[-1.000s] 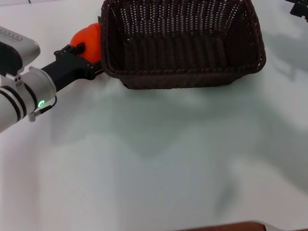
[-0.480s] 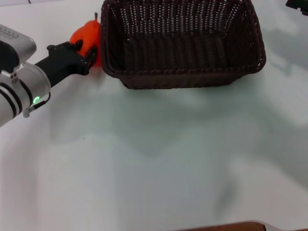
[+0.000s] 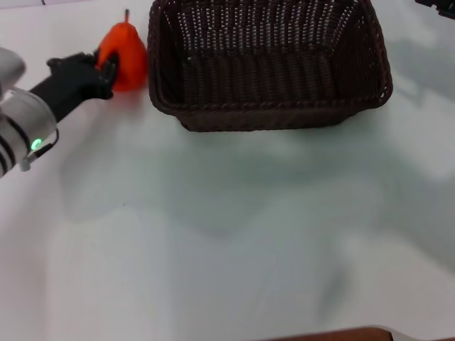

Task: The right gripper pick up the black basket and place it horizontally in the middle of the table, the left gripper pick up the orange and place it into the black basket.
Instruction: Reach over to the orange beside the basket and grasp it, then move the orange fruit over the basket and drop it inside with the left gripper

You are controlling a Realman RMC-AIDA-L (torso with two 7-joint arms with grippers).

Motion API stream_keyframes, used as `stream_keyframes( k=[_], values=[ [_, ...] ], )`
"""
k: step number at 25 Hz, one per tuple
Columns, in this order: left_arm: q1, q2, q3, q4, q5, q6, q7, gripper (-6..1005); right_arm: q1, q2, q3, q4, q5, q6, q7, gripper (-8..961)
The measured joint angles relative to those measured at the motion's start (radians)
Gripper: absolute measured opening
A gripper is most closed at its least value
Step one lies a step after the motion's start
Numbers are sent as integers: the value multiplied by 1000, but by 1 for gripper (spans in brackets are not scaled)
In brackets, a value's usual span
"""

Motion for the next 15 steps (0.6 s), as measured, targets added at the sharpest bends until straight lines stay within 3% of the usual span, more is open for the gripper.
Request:
stream_keyframes(
  k=[6,11,15],
  values=[
    [89,13,-101,-81,-1,-104,-15,162,13,0,-1,14,0,-7,-11,658],
    [161,20,-151,-141,-1,-310,-55,134,23,0,-1,27,0,-27,-32,659],
    [179,-11,-131,-161,1,-485,-54,101,38,0,5,51,0,-36,-55,659]
  ],
)
